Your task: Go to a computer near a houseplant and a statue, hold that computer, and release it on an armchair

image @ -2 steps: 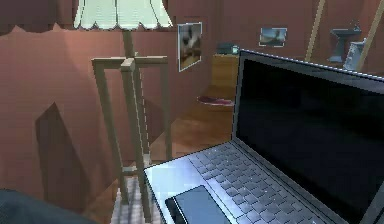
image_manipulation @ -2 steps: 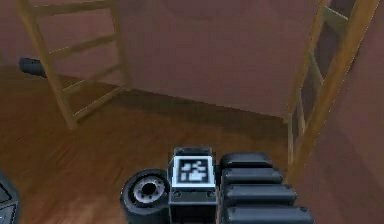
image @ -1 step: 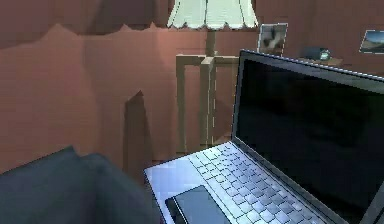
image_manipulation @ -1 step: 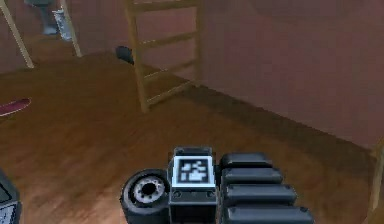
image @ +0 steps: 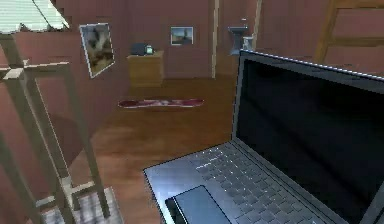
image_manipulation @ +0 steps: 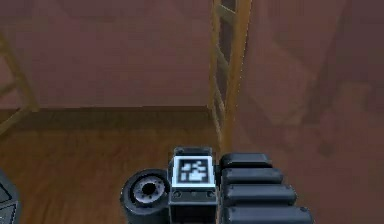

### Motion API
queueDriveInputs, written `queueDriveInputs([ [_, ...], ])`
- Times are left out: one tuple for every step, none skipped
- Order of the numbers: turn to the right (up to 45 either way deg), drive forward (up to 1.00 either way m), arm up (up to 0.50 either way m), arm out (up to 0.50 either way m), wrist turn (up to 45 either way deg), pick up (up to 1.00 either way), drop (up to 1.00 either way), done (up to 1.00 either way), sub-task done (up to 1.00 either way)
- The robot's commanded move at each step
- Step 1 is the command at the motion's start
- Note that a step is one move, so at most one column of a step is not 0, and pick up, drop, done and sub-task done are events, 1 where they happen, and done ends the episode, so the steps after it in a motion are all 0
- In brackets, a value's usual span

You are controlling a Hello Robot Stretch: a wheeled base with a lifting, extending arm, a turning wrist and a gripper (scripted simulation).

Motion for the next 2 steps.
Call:
queueDriveInputs([
  [45.0,0.0,0.0,0.0,0.0,0.0,0.0,0.0,0.0],
  [45.0,0.0,0.0,0.0,0.0,0.0,0.0,0.0,0.0],
])
